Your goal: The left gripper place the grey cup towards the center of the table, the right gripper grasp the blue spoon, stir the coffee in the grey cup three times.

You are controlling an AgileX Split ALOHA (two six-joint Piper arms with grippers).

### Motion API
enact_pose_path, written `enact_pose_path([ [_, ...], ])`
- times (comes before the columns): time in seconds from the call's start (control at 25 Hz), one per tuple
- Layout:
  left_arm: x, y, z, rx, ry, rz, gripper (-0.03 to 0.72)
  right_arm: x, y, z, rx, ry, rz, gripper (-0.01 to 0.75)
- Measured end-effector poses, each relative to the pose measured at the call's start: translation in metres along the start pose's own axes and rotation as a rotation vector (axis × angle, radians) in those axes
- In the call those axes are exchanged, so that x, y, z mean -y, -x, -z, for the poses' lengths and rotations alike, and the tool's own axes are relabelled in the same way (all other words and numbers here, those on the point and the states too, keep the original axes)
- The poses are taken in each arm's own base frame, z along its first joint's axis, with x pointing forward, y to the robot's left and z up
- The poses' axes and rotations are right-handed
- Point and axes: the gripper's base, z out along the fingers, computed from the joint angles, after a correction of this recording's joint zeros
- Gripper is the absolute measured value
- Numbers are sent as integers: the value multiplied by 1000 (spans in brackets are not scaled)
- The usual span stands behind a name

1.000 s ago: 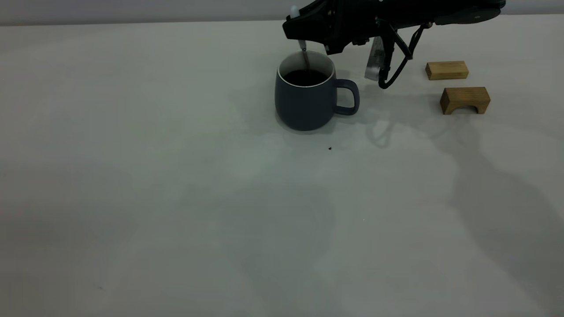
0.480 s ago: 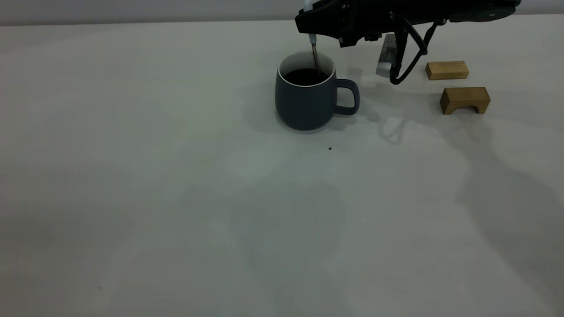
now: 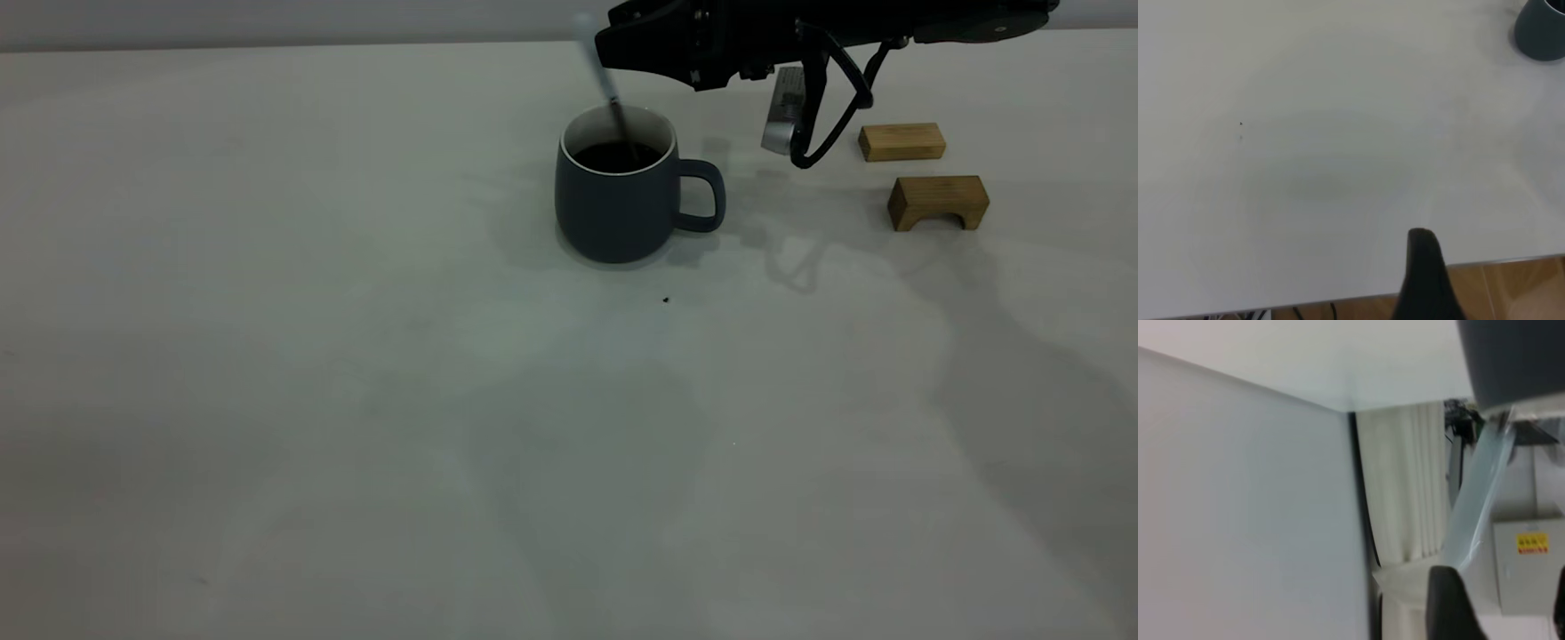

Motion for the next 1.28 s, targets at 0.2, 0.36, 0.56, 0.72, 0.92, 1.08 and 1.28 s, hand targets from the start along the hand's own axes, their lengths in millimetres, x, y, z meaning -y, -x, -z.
enact_pose_path([
  [0.2, 0, 0, 0, 0, 0, 0, 585, 1, -12, 3, -45, -32, 9, 550],
  [0.36, 0, 0, 0, 0, 0, 0, 585, 0, -53, 13, -101, -57, 134, 579],
  [0.56, 0, 0, 0, 0, 0, 0, 585, 7, -112, 35, -79, -132, 557, 547],
  [0.72, 0, 0, 0, 0, 0, 0, 585, 21, -158, 60, -4, -247, 1005, 500],
  [0.92, 0, 0, 0, 0, 0, 0, 585, 39, -201, 96, 149, -416, 1441, 427],
  [1.08, 0, 0, 0, 0, 0, 0, 585, 53, -233, 133, 353, -560, 1701, 378],
  [1.28, 0, 0, 0, 0, 0, 0, 585, 79, -282, 186, 601, -627, 1912, 333],
])
